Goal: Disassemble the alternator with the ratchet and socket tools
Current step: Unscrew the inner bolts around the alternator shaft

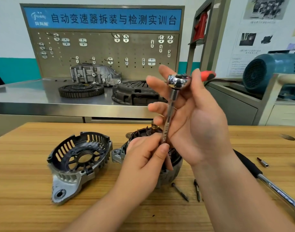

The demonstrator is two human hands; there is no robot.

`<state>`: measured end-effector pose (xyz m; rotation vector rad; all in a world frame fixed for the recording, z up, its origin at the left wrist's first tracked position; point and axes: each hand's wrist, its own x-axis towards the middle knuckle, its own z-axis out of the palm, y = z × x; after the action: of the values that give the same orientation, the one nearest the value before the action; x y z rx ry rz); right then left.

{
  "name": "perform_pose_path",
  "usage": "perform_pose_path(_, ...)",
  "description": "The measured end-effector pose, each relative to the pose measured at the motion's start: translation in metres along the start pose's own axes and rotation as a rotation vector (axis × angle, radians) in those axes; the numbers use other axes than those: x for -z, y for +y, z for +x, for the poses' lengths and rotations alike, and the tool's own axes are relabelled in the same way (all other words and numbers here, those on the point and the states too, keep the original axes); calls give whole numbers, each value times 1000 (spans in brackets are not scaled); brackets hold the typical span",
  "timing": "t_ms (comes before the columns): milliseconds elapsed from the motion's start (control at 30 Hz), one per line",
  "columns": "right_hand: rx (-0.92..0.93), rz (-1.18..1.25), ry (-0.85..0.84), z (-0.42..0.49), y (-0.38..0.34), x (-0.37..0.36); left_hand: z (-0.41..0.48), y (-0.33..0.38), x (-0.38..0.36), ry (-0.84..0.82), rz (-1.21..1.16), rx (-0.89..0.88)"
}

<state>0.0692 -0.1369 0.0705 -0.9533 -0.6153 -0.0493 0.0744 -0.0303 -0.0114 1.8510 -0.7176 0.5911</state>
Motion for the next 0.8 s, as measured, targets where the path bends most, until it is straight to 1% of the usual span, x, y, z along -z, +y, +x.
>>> perform_pose_path(167, 166, -94, -5, -1, 1, -5, 0, 0, -3, 24, -106, 86)
perform_pose_path(233, 207, -128, -7, 0, 1, -5, 1, -1, -3, 21, -102, 86)
perform_pose_path(333, 182, -90, -17, 0, 2, -5, 0, -2, -2, 24, -45, 48)
perform_pose_path(433, 92, -41, -20, 0, 1, -4, -1, -1, 2, -18, -84, 55)
perform_pose_path(500, 24, -24, -14, 0, 0, -2, -1, 0, 3, -34, -58, 25)
perform_pose_path(567, 7, -22, -3, 0, 2, -2, 0, 1, 2, -26, -34, 9)
perform_pose_path(633, 41, -25, 10, 0, 3, -4, 1, 1, 1, -2, -35, 17)
perform_pose_path(700, 110, -45, 24, -1, 4, -7, 1, 1, 0, 14, -99, 49)
perform_pose_path(767, 183, -97, 32, -2, 2, -7, 2, 2, -1, 15, -143, 75)
perform_pose_path(800, 213, -130, 37, -2, 2, -7, 2, 3, -1, 12, -128, 78)
